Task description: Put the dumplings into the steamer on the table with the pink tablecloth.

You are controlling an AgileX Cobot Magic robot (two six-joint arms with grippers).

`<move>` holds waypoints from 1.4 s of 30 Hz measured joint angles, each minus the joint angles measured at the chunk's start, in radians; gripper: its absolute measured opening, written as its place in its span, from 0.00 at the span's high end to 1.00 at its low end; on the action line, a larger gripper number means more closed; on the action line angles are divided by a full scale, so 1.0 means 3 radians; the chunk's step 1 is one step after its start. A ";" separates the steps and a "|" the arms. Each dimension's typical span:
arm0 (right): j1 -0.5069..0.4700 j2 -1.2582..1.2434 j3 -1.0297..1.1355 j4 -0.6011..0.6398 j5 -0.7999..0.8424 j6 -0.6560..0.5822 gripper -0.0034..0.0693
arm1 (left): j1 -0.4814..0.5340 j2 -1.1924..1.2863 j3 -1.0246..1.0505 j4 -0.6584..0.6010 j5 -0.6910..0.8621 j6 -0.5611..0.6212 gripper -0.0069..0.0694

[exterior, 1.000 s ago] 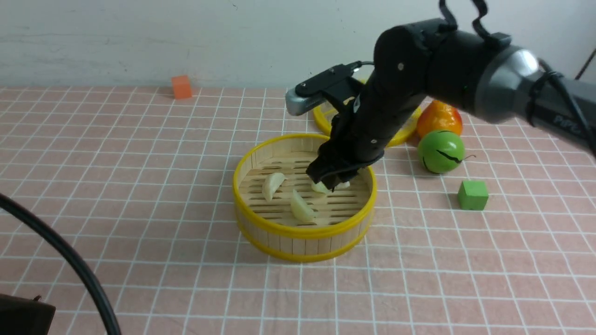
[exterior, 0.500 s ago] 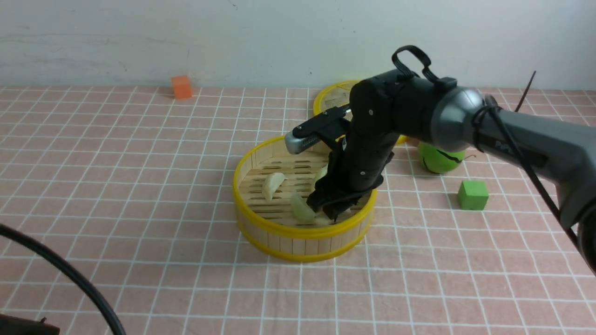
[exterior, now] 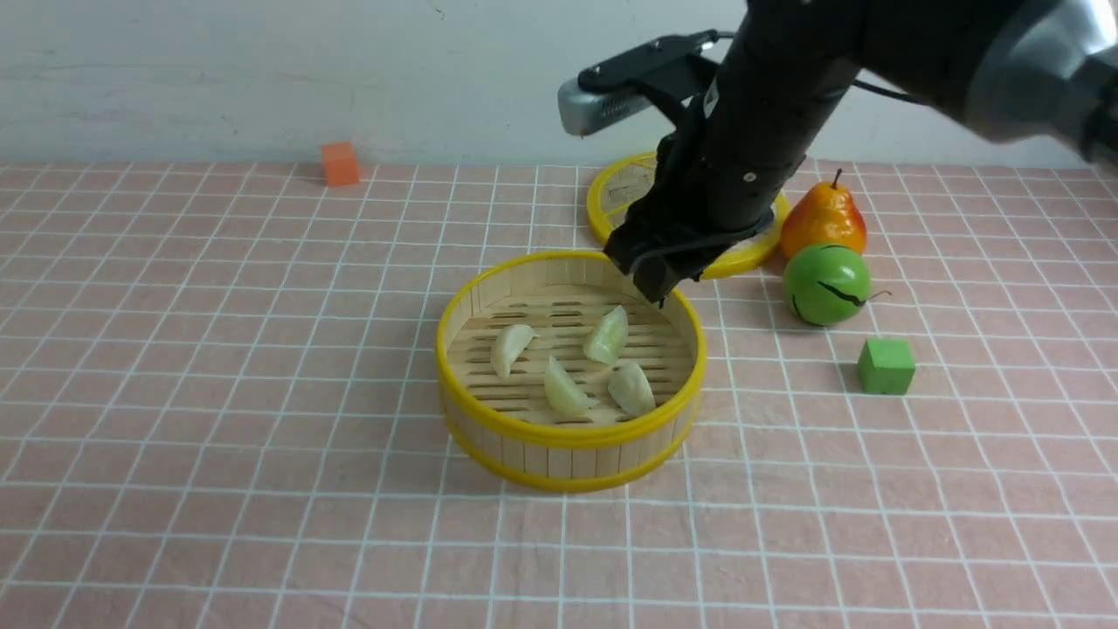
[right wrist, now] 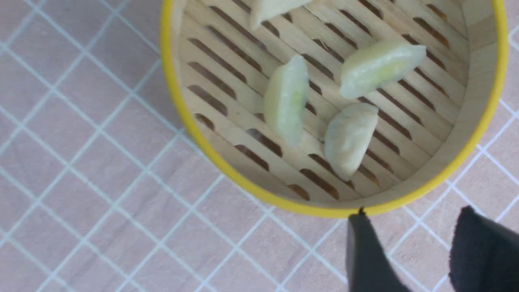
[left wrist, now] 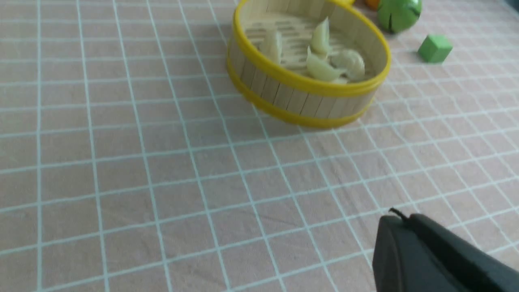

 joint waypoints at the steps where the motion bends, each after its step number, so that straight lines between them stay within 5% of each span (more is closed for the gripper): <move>1: 0.0000 -0.0083 0.0067 0.0044 0.0007 -0.0008 0.70 | 0.0000 -0.0074 0.0036 0.0014 -0.0027 -0.0003 0.90; 5: 0.0000 -0.0432 0.0439 0.0175 0.0010 -0.0103 0.95 | 0.0000 -0.0194 0.0093 0.0048 -0.0017 -0.0011 0.90; 7: 0.0000 -0.0594 0.0628 0.0207 0.0010 -0.0120 0.98 | 0.0000 -0.0194 0.0095 0.0048 0.0010 -0.0013 0.89; 19: 0.0000 -0.2847 0.2778 0.0412 -0.1641 -0.0134 0.98 | 0.0000 -0.0194 0.0109 0.0048 0.0084 -0.0018 0.89; 26: 0.0000 -0.4148 0.3664 0.0423 -0.2156 -0.0025 0.98 | 0.0000 -0.0194 0.0109 0.0048 0.0084 -0.0023 0.88; 42: 0.0000 -0.4864 0.3994 0.0373 -0.2070 0.0112 0.96 | 0.0000 -0.0194 0.0109 0.0048 0.0084 -0.0023 0.86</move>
